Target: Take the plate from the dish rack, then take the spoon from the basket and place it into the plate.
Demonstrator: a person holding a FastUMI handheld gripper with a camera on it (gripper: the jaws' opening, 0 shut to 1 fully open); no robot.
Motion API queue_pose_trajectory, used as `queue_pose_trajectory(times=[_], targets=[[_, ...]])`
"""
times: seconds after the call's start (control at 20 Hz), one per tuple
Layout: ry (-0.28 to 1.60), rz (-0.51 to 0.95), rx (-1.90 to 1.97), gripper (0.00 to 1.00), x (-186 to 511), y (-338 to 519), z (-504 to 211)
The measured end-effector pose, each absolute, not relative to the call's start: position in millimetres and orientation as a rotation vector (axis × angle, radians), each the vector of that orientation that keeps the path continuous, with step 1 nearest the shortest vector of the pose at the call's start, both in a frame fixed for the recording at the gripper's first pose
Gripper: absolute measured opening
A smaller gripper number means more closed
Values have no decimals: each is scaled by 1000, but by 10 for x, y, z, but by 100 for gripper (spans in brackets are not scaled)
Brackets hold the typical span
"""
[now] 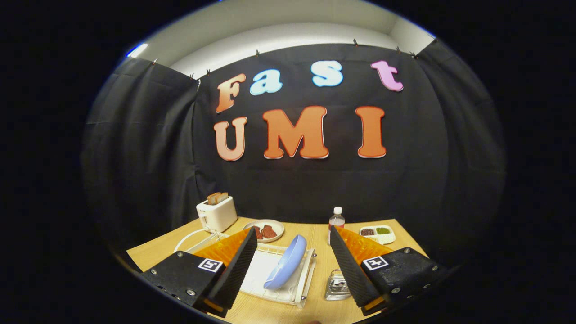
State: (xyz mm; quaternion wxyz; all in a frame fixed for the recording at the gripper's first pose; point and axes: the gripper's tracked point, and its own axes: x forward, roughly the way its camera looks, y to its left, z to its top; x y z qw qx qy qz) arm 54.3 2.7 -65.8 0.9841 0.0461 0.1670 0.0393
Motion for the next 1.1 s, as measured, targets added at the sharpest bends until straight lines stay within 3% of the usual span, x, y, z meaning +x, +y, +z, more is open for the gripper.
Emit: queue_pose_trajectory(times=[0.35,0.75,0.85,1.1], targets=[[732,118,203,96,949,246,-1212],[1126,-13,285,87,1151,192,-2142],[1169,-36,313,81,1219,229,-2282],[1270,-92,265,54,1194,342,-2623]])
